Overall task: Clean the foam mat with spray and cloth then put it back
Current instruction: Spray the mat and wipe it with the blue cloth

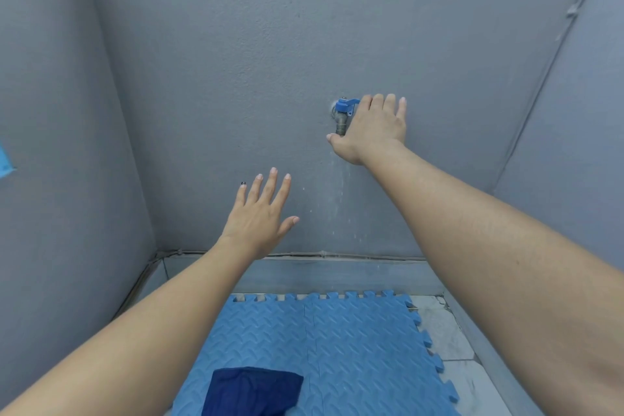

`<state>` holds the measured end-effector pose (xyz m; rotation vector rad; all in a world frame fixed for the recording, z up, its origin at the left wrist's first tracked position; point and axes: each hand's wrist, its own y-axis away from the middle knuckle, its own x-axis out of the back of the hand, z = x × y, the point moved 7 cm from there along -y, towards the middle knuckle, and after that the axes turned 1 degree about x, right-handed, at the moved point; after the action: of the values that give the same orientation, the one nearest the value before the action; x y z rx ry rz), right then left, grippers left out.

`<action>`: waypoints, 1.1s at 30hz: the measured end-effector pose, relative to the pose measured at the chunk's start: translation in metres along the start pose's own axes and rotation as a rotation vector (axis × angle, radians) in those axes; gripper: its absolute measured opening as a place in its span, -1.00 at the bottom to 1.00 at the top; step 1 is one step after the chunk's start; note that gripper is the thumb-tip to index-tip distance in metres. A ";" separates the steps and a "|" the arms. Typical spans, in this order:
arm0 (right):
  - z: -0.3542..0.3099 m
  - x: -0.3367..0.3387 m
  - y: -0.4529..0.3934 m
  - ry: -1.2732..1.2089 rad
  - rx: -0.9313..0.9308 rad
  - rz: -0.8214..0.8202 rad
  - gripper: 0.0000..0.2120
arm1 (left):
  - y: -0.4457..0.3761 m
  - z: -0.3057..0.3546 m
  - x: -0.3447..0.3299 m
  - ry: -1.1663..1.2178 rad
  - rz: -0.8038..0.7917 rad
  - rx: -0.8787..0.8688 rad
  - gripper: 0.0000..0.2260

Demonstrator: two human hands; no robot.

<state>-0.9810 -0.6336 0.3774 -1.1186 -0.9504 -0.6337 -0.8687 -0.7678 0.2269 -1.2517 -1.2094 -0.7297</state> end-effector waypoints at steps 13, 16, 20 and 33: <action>0.006 -0.013 -0.004 -0.044 0.064 -0.015 0.12 | 0.008 -0.013 -0.014 -0.006 -0.038 0.011 -0.34; 0.013 -0.022 -0.011 -0.063 0.093 -0.056 0.13 | 0.013 -0.016 -0.014 0.011 -0.038 0.008 -0.33; 0.017 -0.026 -0.016 -0.177 0.136 -0.092 0.15 | 0.017 -0.024 -0.005 0.013 -0.002 0.009 -0.30; 0.055 -0.317 0.290 -0.373 0.076 -0.655 0.08 | 0.162 0.031 -0.185 0.363 -0.354 0.090 0.01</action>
<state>-0.9096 -0.4943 -0.0270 -0.8615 -1.6796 -0.9192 -0.7769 -0.7370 -0.0011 -0.7934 -1.1553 -1.0965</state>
